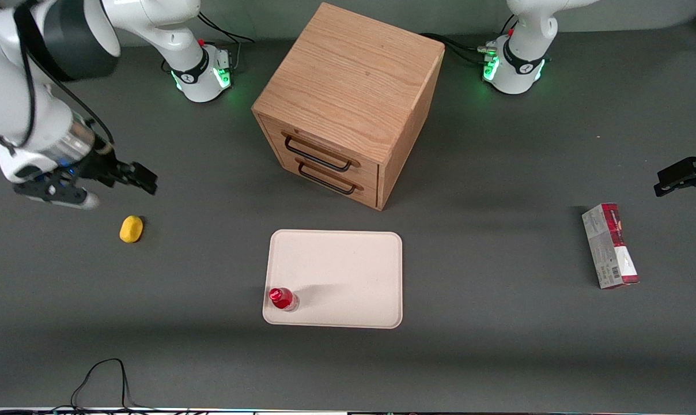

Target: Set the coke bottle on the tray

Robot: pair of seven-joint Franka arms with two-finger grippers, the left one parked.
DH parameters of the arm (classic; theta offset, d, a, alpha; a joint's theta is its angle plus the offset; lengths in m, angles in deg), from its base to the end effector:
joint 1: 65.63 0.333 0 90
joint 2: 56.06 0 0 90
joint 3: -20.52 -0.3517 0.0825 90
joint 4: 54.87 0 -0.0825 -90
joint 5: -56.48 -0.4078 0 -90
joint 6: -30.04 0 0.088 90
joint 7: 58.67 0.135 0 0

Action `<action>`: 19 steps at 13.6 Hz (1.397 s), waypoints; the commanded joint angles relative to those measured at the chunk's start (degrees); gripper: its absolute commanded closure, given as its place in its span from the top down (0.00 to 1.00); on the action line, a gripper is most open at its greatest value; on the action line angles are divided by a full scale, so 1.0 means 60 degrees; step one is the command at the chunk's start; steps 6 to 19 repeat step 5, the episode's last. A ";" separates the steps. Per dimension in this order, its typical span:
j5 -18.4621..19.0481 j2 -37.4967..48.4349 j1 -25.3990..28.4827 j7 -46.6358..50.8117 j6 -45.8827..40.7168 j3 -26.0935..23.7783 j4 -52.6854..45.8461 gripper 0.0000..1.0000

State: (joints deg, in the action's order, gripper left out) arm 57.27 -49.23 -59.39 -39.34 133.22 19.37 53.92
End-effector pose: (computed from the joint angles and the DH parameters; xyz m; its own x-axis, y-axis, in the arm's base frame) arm 0.5426 0.0693 0.5551 0.9787 -0.2039 0.0253 -0.2042 -0.9789 0.0079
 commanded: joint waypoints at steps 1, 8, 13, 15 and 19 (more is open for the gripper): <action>-0.0177 0.1176 0.0088 -0.0715 -0.0275 0.0513 0.0927 1.00; -0.0206 0.0564 0.0074 -0.0775 -0.0643 0.0514 -0.0052 1.00; -0.0206 0.0564 0.0074 -0.0775 -0.0643 0.0514 -0.0052 1.00; -0.0206 0.0564 0.0074 -0.0775 -0.0643 0.0514 -0.0052 1.00; -0.0206 0.0564 0.0074 -0.0775 -0.0643 0.0514 -0.0052 1.00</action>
